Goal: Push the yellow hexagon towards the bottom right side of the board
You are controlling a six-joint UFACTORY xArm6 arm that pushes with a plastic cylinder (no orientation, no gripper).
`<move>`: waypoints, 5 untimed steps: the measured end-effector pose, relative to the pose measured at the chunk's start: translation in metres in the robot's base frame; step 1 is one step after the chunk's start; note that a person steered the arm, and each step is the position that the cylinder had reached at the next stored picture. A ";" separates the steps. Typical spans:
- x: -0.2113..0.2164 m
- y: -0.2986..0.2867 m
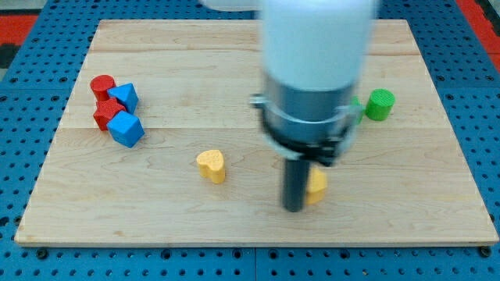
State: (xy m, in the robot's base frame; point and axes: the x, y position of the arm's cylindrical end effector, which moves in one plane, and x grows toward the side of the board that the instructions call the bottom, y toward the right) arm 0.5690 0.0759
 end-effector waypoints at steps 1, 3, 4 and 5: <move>0.001 0.023; -0.035 0.002; -0.051 0.014; -0.044 0.060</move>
